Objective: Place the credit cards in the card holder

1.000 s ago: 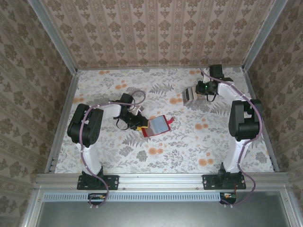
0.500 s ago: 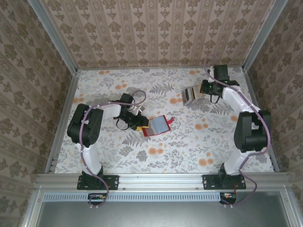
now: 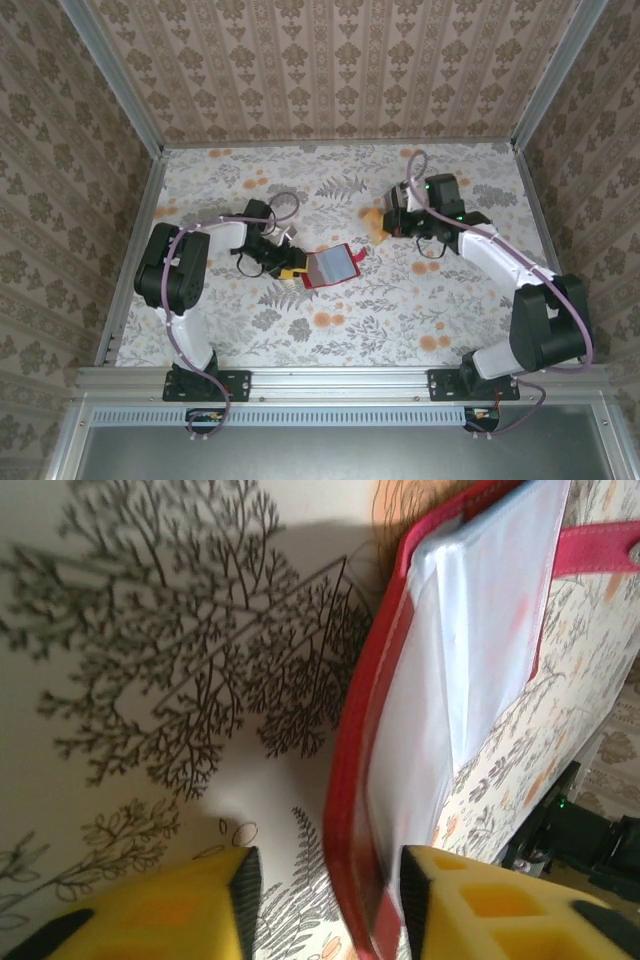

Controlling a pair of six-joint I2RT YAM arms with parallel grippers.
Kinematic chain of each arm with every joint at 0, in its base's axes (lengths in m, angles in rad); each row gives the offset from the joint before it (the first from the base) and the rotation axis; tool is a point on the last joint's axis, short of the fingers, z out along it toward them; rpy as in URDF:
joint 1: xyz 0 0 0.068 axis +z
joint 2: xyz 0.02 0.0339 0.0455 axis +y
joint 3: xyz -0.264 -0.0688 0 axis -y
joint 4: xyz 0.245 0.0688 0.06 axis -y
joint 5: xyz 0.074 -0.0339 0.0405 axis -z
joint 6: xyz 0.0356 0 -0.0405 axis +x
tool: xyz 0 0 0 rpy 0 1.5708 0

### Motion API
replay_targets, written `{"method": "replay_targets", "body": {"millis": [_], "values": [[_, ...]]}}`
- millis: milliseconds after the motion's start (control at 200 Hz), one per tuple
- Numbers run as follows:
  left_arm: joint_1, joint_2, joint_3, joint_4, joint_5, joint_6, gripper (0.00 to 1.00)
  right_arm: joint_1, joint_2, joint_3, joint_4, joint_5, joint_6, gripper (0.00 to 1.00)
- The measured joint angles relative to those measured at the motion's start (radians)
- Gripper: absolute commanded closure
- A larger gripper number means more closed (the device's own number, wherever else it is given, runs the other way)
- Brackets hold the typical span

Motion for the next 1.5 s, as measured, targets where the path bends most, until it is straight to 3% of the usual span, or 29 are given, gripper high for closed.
{"method": "replay_targets", "body": {"millis": [155,285,510,885,1220,1500], "values": [[0.004,-0.003,-0.024,-0.008,0.005,-0.010,0.71,0.055,0.093,-0.009,0.021,-0.150,-0.007,1.00],[0.010,-0.007,-0.023,-0.016,0.003,-0.003,0.84,0.086,0.176,-0.008,0.022,-0.237,-0.029,1.00],[0.024,-0.007,-0.023,-0.042,-0.022,0.000,0.85,0.114,0.332,0.071,-0.038,-0.321,-0.100,1.00],[0.037,0.010,0.026,-0.114,-0.071,0.032,0.84,0.127,0.493,0.202,-0.090,-0.352,-0.130,1.00],[0.048,0.019,0.044,-0.154,-0.111,0.041,0.78,0.142,0.586,0.285,-0.118,-0.355,-0.136,1.00],[0.048,0.019,0.054,-0.180,-0.151,0.055,0.84,0.142,0.601,0.286,-0.118,-0.359,-0.133,1.00]]}}
